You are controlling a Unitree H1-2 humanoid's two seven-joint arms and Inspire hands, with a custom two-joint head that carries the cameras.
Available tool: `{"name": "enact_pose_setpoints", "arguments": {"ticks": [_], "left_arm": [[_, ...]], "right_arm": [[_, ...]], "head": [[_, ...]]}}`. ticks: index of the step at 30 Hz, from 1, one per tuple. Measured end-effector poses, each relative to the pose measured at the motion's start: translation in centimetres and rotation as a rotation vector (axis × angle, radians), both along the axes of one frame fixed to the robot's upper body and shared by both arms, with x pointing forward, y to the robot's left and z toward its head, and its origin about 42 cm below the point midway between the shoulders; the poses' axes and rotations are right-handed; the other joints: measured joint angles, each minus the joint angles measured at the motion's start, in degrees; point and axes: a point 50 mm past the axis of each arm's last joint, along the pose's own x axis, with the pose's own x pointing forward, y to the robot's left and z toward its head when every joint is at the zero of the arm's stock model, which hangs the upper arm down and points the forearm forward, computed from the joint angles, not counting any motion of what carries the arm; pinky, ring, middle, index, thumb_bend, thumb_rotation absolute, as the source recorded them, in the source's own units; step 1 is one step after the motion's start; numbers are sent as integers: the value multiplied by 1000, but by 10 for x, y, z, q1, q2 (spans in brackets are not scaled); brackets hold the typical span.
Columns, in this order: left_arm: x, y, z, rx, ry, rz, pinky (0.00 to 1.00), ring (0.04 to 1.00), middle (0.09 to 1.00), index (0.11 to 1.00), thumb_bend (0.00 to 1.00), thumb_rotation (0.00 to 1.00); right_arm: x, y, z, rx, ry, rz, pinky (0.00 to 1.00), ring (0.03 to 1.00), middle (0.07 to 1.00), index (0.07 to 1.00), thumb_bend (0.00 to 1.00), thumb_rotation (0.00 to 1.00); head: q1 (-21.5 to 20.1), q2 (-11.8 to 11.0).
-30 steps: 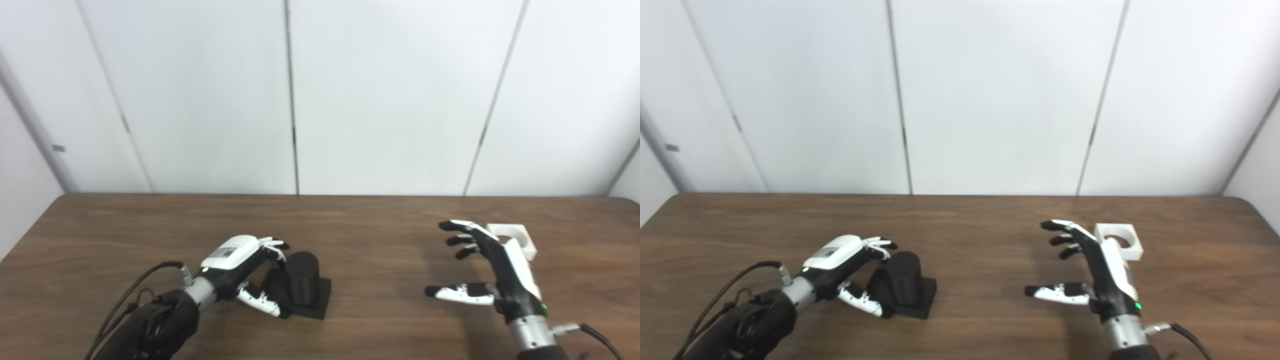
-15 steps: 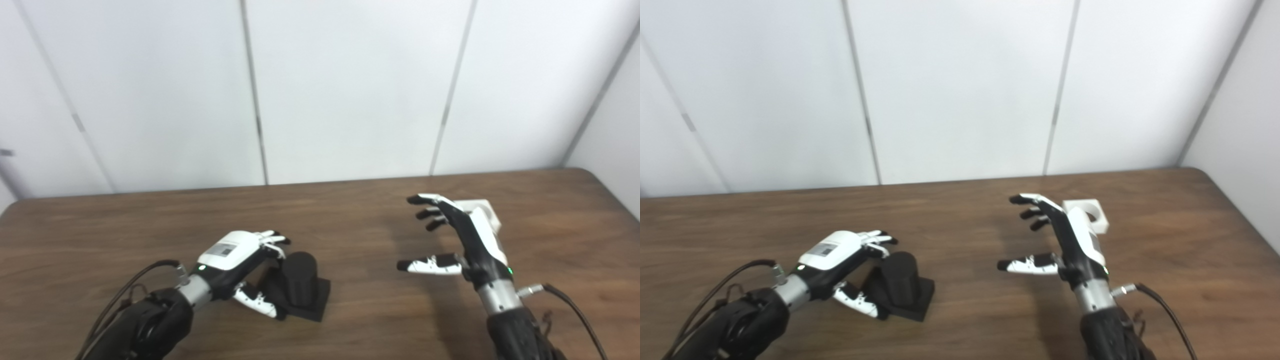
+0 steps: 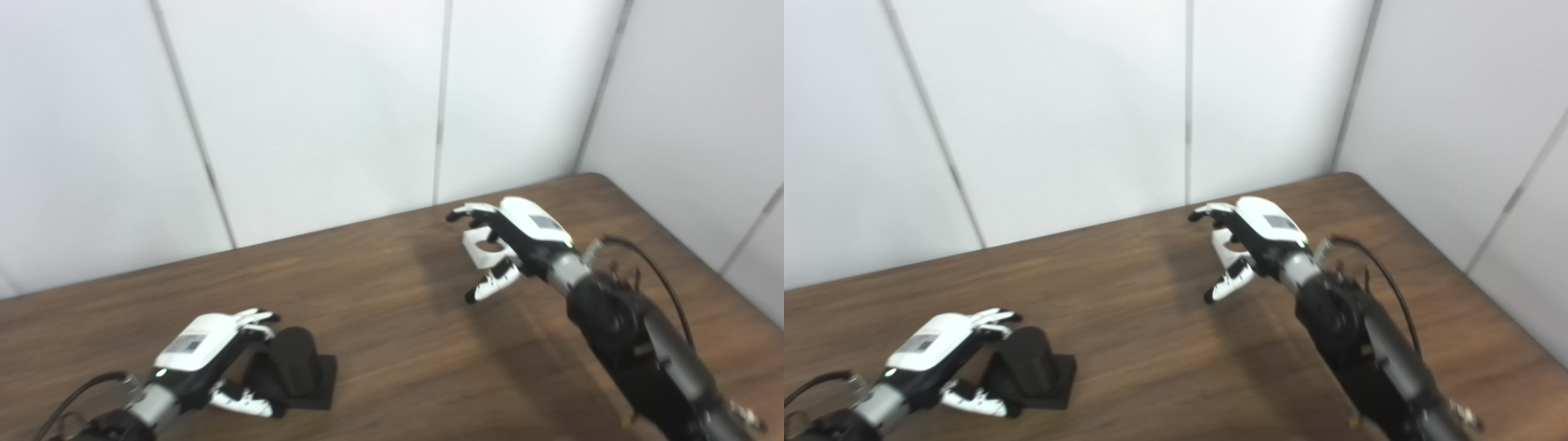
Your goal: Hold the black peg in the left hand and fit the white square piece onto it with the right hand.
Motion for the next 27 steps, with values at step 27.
{"name": "enact_pose_setpoints", "arguments": {"ticks": [27], "left_arm": [[-2,10,-2,-17,10,-51,800,885,854,492,522,52]], "right_arm": [[94,-24,-1,-577,293,-316,724,881,919,848,927,182]], "head": [[-55,-36]]}}
